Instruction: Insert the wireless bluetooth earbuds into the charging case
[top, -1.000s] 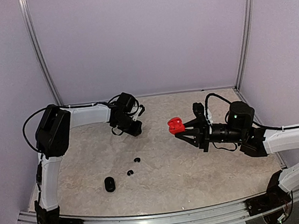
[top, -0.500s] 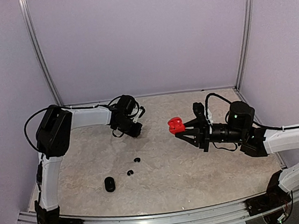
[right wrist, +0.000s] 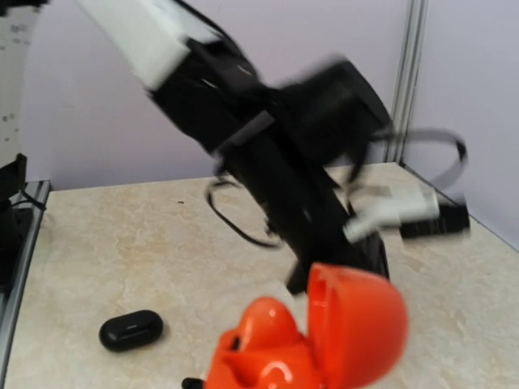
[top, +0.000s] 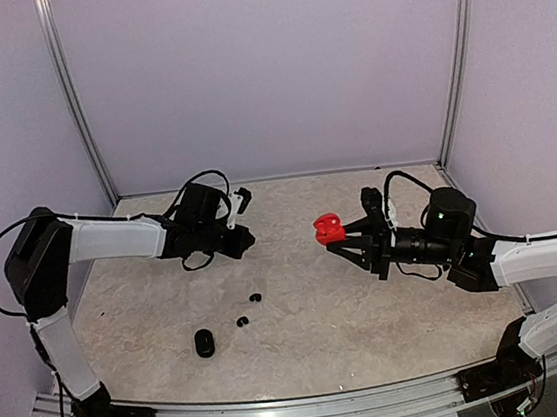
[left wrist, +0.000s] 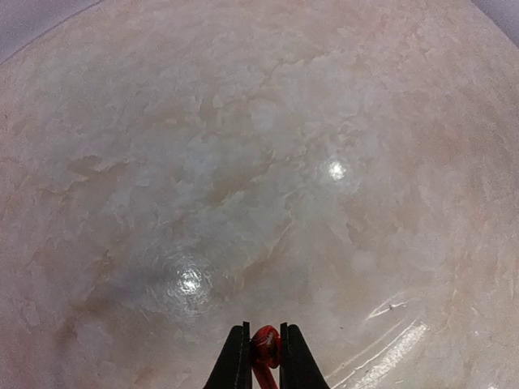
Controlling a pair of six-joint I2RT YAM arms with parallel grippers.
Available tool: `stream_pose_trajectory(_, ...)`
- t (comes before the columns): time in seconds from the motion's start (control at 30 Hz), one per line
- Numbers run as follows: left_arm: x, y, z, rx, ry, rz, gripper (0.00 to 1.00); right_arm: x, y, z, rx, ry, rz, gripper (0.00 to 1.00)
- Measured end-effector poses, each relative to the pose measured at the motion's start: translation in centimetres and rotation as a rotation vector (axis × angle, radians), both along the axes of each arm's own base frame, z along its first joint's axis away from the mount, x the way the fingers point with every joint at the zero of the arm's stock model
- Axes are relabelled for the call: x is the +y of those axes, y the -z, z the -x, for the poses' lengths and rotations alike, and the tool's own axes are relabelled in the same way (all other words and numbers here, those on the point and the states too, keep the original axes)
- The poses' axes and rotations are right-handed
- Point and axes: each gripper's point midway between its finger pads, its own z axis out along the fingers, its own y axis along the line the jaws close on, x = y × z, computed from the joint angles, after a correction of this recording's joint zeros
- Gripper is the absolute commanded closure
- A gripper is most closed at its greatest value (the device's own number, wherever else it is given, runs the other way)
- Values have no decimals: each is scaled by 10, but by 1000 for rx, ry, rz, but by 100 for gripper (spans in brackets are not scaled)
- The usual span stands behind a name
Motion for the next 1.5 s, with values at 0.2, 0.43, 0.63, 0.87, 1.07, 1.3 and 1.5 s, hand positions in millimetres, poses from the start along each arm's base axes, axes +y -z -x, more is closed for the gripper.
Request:
stream_pose_trajectory(0.2,-24,-116,31,-291,79,251,92,-1,-8,-2,-28,14,-22,91)
stream_pose_trajectory(0.43,-43,-212,99,-544,213,491,93,0,-24,0,-122,18,-64,92)
stream_pose_trajectory(0.63,-63,-255,153,-659,324,631,93,8,-30,3,-167,20,-94,92)
stream_pose_trajectory(0.87,-80,-282,198,-757,417,733,93,21,-34,9,-225,44,-124,92)
stream_pose_trajectory(1.07,-82,-296,208,-805,424,775,93,29,-41,1,-222,97,-145,93)
stream_pose_trajectory(1.3,-91,-291,212,-817,439,784,93,34,-52,-2,-199,145,-177,93)
stream_pose_trajectory(1.5,-106,-271,210,-789,459,748,93,40,-60,-2,-186,158,-196,93)
